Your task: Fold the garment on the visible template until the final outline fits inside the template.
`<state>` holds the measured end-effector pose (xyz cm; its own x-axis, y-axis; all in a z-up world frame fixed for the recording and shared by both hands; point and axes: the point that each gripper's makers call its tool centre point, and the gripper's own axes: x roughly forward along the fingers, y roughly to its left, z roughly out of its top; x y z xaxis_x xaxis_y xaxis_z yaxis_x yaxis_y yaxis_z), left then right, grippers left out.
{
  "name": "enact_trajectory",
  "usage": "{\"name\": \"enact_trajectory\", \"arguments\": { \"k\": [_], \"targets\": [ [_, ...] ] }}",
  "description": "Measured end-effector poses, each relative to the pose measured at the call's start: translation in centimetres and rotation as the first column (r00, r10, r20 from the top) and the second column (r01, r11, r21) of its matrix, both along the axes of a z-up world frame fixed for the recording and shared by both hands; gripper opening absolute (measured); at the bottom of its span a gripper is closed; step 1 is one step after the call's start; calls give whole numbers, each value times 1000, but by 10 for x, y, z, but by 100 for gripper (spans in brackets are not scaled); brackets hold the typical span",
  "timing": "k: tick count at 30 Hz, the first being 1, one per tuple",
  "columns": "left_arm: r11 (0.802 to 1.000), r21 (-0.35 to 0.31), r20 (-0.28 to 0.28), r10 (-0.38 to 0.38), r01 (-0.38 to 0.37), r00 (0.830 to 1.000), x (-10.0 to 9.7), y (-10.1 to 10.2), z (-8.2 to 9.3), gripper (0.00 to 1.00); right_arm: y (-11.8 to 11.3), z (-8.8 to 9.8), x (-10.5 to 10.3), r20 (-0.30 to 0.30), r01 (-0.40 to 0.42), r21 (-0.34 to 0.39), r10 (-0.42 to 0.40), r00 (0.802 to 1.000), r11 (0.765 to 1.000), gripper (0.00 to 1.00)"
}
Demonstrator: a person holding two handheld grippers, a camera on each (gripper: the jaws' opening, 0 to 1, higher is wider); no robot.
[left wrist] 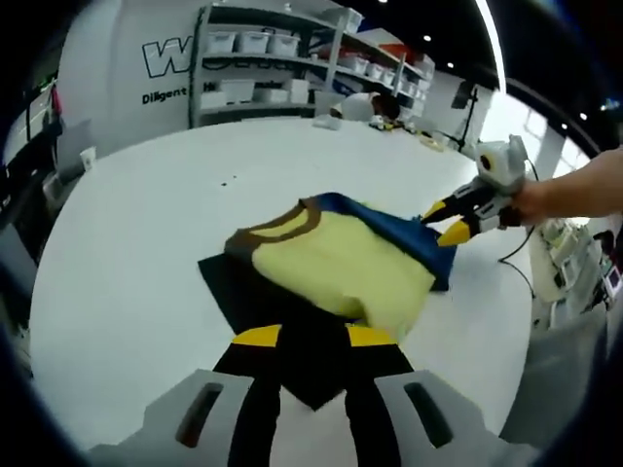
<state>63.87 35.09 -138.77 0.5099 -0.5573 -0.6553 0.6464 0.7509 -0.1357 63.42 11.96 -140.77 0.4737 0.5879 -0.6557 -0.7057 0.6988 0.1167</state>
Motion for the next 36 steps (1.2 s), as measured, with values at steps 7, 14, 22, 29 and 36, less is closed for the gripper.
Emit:
{"name": "enact_trajectory", "arguments": {
  "k": [7, 14, 22, 29, 36],
  "targets": [
    [998, 59, -34, -20, 22, 999, -22, 3, -22, 30, -8, -13, -21, -17, -7, -25, 6, 1000, 1000, 36],
    [990, 131, -33, -40, 44, 999, -22, 1, -35, 21, -9, -25, -30, -23, -36, -70, 35, 999, 997, 34],
    [987, 155, -61, -28, 38, 998, -21, 9, -45, 0, -19, -34, -28, -28, -7, -123, 4, 1000, 992, 11],
    [994, 108, -34, 12, -8, 999, -13, 20, -30, 0, -22, -28, -29, -36, 2, -96, -6, 999, 995, 0],
    [995, 71, 6, 67, -67, 998, -1, 45, -10, 0, -26, -7, -26, -26, 36, -11, -37, 999, 999, 0]
  ]
}}
